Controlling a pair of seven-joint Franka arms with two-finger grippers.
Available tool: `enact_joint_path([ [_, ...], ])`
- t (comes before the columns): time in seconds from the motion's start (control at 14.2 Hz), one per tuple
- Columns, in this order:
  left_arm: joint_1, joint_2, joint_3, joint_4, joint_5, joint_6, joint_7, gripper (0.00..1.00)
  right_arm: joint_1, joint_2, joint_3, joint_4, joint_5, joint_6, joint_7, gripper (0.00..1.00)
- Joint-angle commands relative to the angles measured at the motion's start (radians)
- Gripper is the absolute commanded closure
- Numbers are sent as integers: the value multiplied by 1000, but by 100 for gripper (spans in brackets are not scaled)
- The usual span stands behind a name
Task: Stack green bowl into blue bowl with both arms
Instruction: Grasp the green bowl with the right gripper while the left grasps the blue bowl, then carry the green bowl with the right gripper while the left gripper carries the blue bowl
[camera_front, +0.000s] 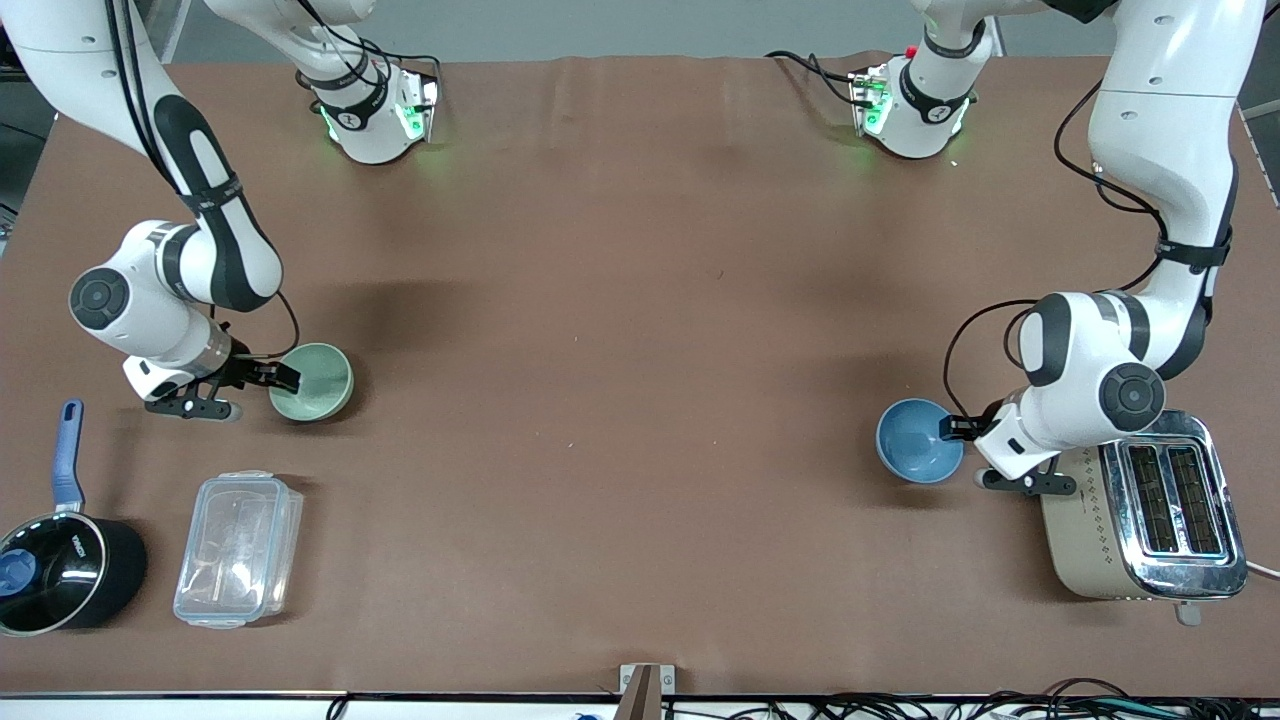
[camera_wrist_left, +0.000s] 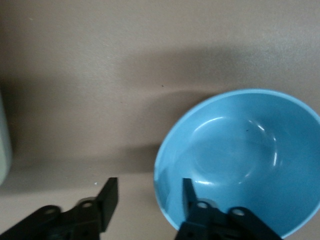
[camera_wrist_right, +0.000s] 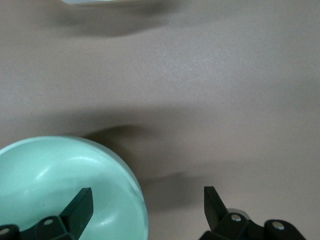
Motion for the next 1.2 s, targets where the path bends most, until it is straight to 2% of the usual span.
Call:
enact_joint_path([
  [0.0, 0, 21, -10, 20, -2, -5, -14, 84, 7, -22, 5, -86, 20, 107, -4, 27],
  [0.14, -2, 24, -12, 23, -18, -5, -18, 100, 19, -23, 5, -88, 20, 101, -5, 58],
  [0.28, -2, 15, -34, 34, -25, -10, -19, 100, 19, -23, 7, -88, 20, 98, -2, 91],
  [0.35, 1, 12, -63, 53, -26, -16, -33, 100, 22, -25, 7, -83, 20, 77, 6, 100],
  [0.63, -32, -18, -235, 113, -21, -85, -235, 100, 21, -57, 7, 48, 20, -190, 9, 100],
  [0.77, -128, -4, -252, 135, -20, -90, -362, 100, 16, -83, 7, 153, 20, -363, -2, 100],
  [0.91, -251, 25, -252, 185, -20, -88, -518, 100, 25, -99, 10, 248, 20, -481, 10, 100],
  [1.12, -383, 97, -252, 222, -21, -62, -694, 100, 61, -103, 39, 342, 22, -601, 108, 100],
])
